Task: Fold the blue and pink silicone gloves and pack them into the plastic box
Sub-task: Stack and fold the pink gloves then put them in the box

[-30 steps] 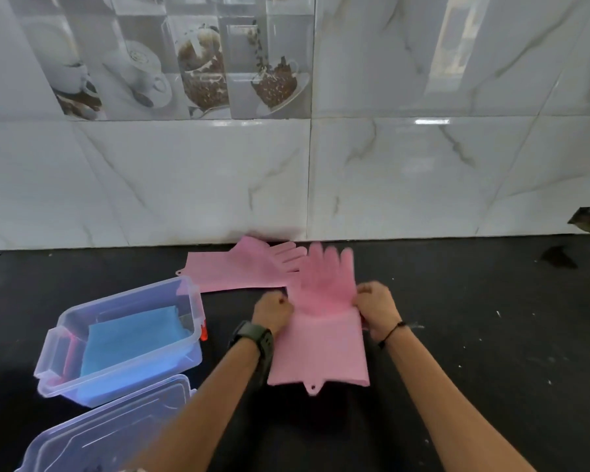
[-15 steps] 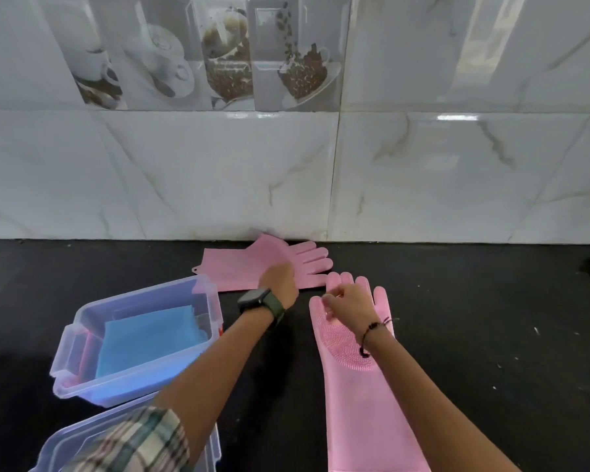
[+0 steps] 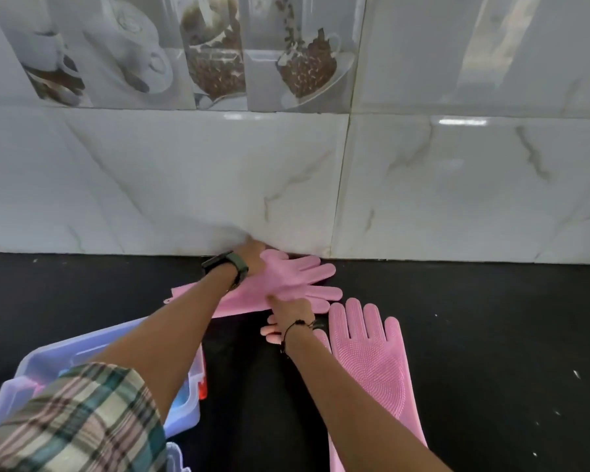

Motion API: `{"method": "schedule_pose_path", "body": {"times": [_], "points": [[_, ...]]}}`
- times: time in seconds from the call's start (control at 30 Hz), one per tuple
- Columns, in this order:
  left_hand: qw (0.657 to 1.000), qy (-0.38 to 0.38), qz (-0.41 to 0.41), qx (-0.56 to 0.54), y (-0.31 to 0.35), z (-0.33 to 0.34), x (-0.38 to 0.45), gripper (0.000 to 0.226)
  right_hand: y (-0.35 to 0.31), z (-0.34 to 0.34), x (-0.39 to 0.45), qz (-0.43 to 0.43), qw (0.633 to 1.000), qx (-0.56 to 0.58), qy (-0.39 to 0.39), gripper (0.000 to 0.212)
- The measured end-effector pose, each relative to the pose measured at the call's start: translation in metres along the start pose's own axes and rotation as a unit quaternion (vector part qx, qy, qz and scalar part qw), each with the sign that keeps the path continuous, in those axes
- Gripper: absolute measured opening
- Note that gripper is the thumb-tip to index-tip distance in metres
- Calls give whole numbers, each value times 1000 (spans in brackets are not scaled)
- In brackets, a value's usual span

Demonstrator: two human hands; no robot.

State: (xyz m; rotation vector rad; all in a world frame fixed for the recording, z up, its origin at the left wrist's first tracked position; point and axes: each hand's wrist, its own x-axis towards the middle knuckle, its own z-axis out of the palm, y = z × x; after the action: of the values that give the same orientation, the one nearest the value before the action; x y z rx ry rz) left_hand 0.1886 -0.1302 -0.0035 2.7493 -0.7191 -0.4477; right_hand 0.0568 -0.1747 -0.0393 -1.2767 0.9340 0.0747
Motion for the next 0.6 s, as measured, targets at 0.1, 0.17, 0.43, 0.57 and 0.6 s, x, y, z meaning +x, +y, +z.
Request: {"method": "schedule_pose_path", "body": {"times": [0.1, 0.17, 0.43, 0.57, 0.6], "points": [[996, -51, -31, -73, 15, -13, -18, 45, 9, 6, -20, -94, 995, -40, -9, 43], [987, -32, -157, 11, 29, -21, -51, 40, 15, 5, -32, -118, 989, 68, -64, 57], [841, 36, -7, -540, 97, -65, -87, 37, -45, -81, -87, -235, 894, 341, -170, 28], [818, 48, 47, -571, 123, -69, -111, 31, -80, -133, -118, -279, 941, 188, -29, 52], [796, 39, 57, -602, 126, -65, -121, 28, -82, -143, -126, -281, 948, 149, -29, 52]]}}
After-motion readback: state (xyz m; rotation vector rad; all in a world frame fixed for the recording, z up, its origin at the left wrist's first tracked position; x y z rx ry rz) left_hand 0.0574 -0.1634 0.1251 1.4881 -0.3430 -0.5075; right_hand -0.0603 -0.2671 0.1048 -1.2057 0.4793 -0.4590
